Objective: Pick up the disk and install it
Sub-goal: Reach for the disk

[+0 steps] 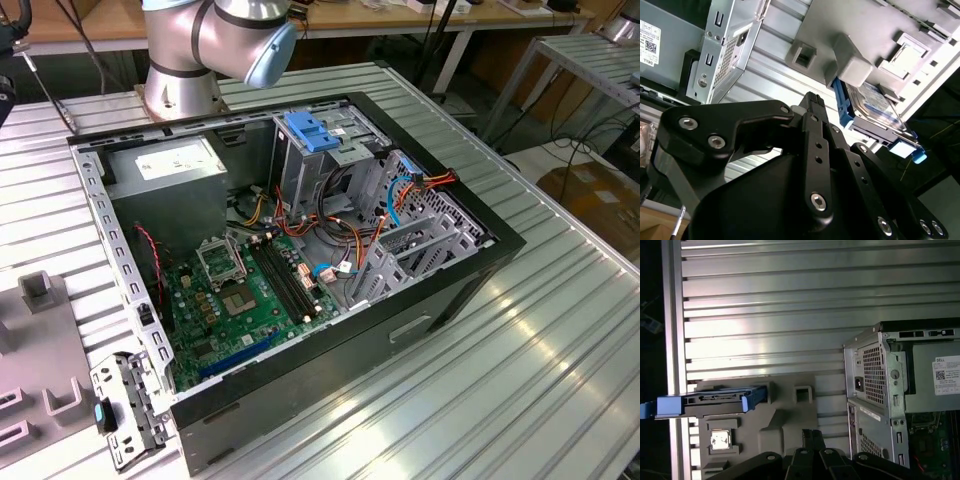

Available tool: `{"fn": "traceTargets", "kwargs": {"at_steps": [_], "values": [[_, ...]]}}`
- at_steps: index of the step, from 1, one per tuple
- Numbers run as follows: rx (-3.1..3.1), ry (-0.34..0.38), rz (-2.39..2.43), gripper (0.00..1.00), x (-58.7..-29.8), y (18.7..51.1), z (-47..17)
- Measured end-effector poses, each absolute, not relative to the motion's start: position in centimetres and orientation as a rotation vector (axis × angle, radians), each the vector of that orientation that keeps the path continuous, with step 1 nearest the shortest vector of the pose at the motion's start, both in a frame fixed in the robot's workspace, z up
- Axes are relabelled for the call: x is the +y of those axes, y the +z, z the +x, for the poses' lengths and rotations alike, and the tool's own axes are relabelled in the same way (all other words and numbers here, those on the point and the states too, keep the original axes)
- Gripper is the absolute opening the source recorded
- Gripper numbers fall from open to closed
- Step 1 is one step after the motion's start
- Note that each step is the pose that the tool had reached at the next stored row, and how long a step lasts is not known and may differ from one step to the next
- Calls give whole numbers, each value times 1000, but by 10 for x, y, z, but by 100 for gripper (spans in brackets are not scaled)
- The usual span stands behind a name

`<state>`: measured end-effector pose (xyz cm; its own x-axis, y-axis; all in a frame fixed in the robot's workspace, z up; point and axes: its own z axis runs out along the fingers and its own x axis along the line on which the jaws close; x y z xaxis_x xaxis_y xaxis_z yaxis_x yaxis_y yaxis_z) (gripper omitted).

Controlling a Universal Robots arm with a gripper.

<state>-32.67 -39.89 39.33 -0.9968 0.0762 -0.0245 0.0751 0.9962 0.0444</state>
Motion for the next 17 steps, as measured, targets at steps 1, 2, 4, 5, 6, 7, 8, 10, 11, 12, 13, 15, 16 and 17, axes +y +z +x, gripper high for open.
{"fn": "traceTargets", "kwargs": {"at_steps": [1, 2, 4, 5, 6, 7, 8, 10, 11, 12, 13, 15, 16, 17], "values": [[3112, 68, 118, 11, -399, 393, -328], [3113, 68, 118, 11, -399, 393, -332], [3113, 68, 118, 11, -398, 393, -335], [3113, 68, 118, 11, -398, 393, -337], [3114, 68, 118, 11, -397, 393, -339], [3114, 68, 118, 11, -396, 393, -342], [3114, 68, 118, 11, -394, 393, -344], [3115, 68, 118, 11, -390, 393, -349], [3115, 67, 118, 11, -387, 393, -352], [3115, 68, 118, 11, -386, 393, -354], [3115, 68, 118, 11, -384, 393, -355], [3116, 68, 118, 11, -380, 393, -358], [3116, 68, 118, 11, -380, 393, -358], [3116, 68, 118, 11, -380, 393, -358]]}}
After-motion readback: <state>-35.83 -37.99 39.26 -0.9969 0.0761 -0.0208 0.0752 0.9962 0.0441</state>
